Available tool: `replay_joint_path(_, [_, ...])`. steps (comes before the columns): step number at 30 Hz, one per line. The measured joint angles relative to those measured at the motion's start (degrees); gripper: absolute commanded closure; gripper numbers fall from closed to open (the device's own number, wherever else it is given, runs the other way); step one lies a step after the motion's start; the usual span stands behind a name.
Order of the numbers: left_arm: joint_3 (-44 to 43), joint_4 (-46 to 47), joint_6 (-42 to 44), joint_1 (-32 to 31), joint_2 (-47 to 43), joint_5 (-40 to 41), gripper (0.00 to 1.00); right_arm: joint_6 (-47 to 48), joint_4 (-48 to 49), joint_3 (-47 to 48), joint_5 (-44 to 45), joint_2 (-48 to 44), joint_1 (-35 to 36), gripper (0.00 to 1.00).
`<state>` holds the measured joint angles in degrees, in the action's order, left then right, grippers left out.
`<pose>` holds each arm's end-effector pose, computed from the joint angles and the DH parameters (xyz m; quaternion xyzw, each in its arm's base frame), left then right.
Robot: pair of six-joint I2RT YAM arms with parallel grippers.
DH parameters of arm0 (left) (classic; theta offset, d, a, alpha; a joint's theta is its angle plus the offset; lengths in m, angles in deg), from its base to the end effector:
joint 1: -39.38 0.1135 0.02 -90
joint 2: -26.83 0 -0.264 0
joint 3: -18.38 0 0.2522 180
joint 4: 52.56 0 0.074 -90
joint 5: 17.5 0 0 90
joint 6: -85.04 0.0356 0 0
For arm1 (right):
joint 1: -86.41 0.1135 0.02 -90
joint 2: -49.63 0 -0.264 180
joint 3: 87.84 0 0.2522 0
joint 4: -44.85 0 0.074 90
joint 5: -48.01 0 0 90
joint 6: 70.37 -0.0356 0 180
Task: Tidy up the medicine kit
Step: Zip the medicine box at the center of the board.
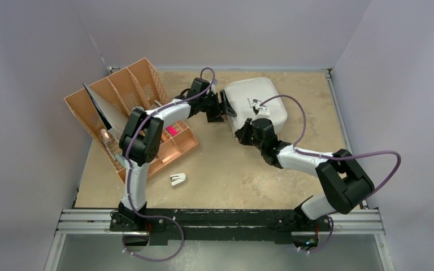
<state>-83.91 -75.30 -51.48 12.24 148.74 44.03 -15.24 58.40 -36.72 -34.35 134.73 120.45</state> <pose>0.4149 -0.2317 0.1820 -0.0514 0.8908 -0.4147 0.1785 0.2587 0.1690 0.1974 0.0439 0.8192 0.2769 0.5003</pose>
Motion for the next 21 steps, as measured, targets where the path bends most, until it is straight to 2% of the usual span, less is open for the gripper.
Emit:
replay_joint_path(5, [0.0,1.2,-0.9,-1.0,0.0,0.0,0.36,0.0,0.0,0.0,-0.3,0.0,0.0,1.0])
replay_joint_path(7, [0.0,1.6,-1.0,-1.5,0.1,0.0,0.42,0.2,0.0,0.0,-0.9,0.0,-0.1,1.0])
replay_joint_path(10, [-0.1,1.9,-1.1,-2.0,0.2,0.1,0.58,0.2,0.0,0.0,-1.2,0.0,-0.3,1.0])
replay_joint_path(13, [-0.5,2.0,-0.8,-2.5,0.2,0.3,0.81,-0.1,-0.6,0.2,-1.1,0.0,-0.3,1.0])
replay_joint_path(16, [-1.3,0.5,-0.5,-2.2,0.2,0.8,0.94,-0.5,-1.2,0.3,-0.5,-0.1,-0.4,1.0])
replay_joint_path(18, [-1.9,-0.1,-0.3,-2.0,0.1,1.0,0.97,-0.7,-1.6,0.3,-0.3,-0.3,-0.8,1.0])
replay_joint_path(21, [-2.4,-1.0,0.1,-2.3,0.1,1.2,0.96,-0.9,-2.2,-0.2,-0.1,-1.1,-1.1,1.0])
